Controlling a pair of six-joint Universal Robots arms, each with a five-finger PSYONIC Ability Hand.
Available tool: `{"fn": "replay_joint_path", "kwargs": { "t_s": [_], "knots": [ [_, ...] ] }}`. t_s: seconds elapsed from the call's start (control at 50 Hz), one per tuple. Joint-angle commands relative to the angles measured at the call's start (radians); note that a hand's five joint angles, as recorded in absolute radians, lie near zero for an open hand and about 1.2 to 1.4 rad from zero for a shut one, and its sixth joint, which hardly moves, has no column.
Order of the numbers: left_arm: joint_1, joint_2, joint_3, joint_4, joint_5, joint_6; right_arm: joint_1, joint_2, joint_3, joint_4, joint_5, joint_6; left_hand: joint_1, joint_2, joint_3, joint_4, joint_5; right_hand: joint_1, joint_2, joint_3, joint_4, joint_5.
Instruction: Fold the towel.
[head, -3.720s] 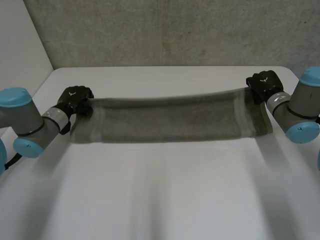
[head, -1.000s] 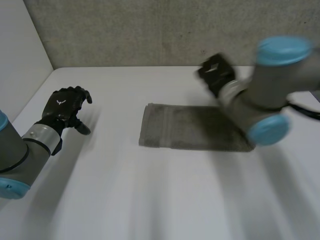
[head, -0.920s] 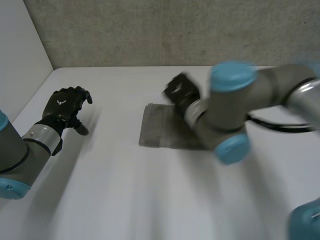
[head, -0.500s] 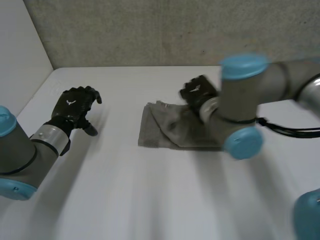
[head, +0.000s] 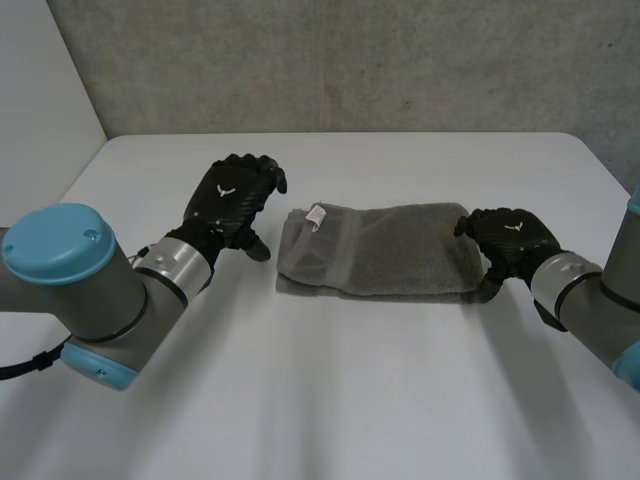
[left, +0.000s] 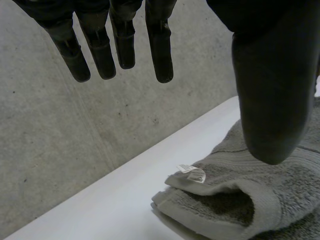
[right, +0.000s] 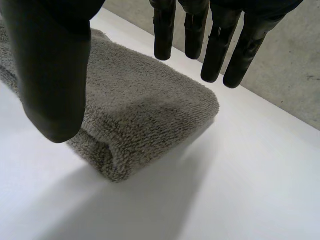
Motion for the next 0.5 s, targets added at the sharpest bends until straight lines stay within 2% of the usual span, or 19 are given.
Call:
{"fn": "replay_joint_path", "kwargs": {
  "t_s": [0.02, 0.06, 0.08, 0.1, 0.12, 0.16, 0.2, 0.24, 0.26, 0.28, 0.3, 0.32, 0.4, 0.44, 0.46, 0.5],
  "knots": [
    [0.001, -0.005, -0.019, -0.002, -0.003, -0.007, -0.002, 0.034, 0.016, -0.058, -0.013, 0.013, 0.098, 0.099, 0.086, 0.096, 0.13, 0.081, 0.104, 0.076, 0.071, 0.054],
    [0.001, -0.004, -0.03, 0.0, -0.003, -0.007, -0.002, 0.052, 0.019, -0.074, -0.013, 0.012, 0.466, 0.467, 0.453, 0.464, 0.498, 0.127, 0.15, 0.122, 0.118, 0.101],
    [0.001, -0.004, -0.03, 0.0, -0.003, -0.007, -0.002, 0.052, 0.019, -0.074, -0.013, 0.012, 0.468, 0.469, 0.456, 0.466, 0.5, 0.127, 0.151, 0.123, 0.118, 0.101],
    [0.001, -0.004, -0.031, 0.0, -0.003, -0.007, -0.002, 0.06, 0.019, -0.077, -0.013, 0.012, 0.698, 0.699, 0.685, 0.695, 0.73, 0.177, 0.2, 0.172, 0.167, 0.151],
    [0.001, -0.004, -0.031, 0.0, -0.003, -0.007, -0.002, 0.072, 0.019, -0.081, -0.013, 0.013, 0.7, 0.701, 0.687, 0.698, 0.732, 0.212, 0.235, 0.207, 0.203, 0.186],
    [0.001, -0.002, -0.031, 0.0, -0.003, -0.009, -0.002, 0.084, 0.017, -0.089, -0.01, 0.013, 0.861, 0.862, 0.848, 0.859, 0.893, 0.245, 0.268, 0.24, 0.235, 0.218],
    [0.001, -0.002, -0.031, 0.0, -0.003, -0.009, -0.002, 0.095, 0.017, -0.098, -0.007, 0.012, 0.859, 0.86, 0.846, 0.856, 0.891, 0.271, 0.294, 0.266, 0.261, 0.245],
    [0.001, -0.002, -0.031, 0.0, -0.003, -0.009, -0.002, 0.104, 0.017, -0.107, -0.005, 0.012, 0.821, 0.822, 0.808, 0.818, 0.852, 0.289, 0.312, 0.284, 0.279, 0.263],
    [0.001, -0.002, -0.033, 0.0, -0.005, -0.009, -0.002, 0.11, 0.017, -0.115, -0.004, 0.007, 0.704, 0.705, 0.692, 0.702, 0.736, 0.33, 0.353, 0.325, 0.32, 0.303],
    [0.001, -0.002, -0.034, 0.0, -0.005, -0.009, -0.002, 0.113, 0.017, -0.12, -0.002, 0.005, 0.456, 0.457, 0.443, 0.454, 0.488, 0.365, 0.388, 0.36, 0.355, 0.339],
    [0.001, -0.002, -0.034, 0.0, -0.005, -0.009, -0.002, 0.114, 0.017, -0.12, -0.002, 0.005, 0.454, 0.455, 0.441, 0.451, 0.486, 0.365, 0.388, 0.36, 0.356, 0.339],
    [0.001, -0.001, -0.039, 0.0, -0.005, -0.007, -0.002, 0.117, 0.017, -0.123, -0.002, 0.005, 0.247, 0.248, 0.235, 0.245, 0.279, 0.418, 0.441, 0.413, 0.408, 0.391],
    [0.001, -0.001, -0.043, 0.0, -0.006, -0.006, -0.002, 0.117, 0.014, -0.126, 0.0, 0.002, 0.154, 0.155, 0.141, 0.152, 0.186, 0.562, 0.585, 0.557, 0.552, 0.536],
    [0.003, -0.001, -0.045, 0.0, -0.006, -0.006, -0.003, 0.121, 0.011, -0.126, 0.004, 0.002, 0.043, 0.044, 0.03, 0.041, 0.075, 0.769, 0.792, 0.764, 0.76, 0.743],
    [0.003, -0.001, -0.045, 0.0, -0.006, -0.006, -0.003, 0.121, 0.011, -0.126, 0.004, 0.002, 0.043, 0.044, 0.03, 0.04, 0.074, 0.77, 0.794, 0.766, 0.761, 0.744],
    [0.003, -0.001, -0.045, 0.0, -0.006, -0.004, -0.009, 0.12, 0.013, -0.124, 0.01, 0.001, 0.019, 0.02, 0.006, 0.017, 0.051, 1.012, 1.035, 1.007, 1.002, 0.986]
  ]
}}
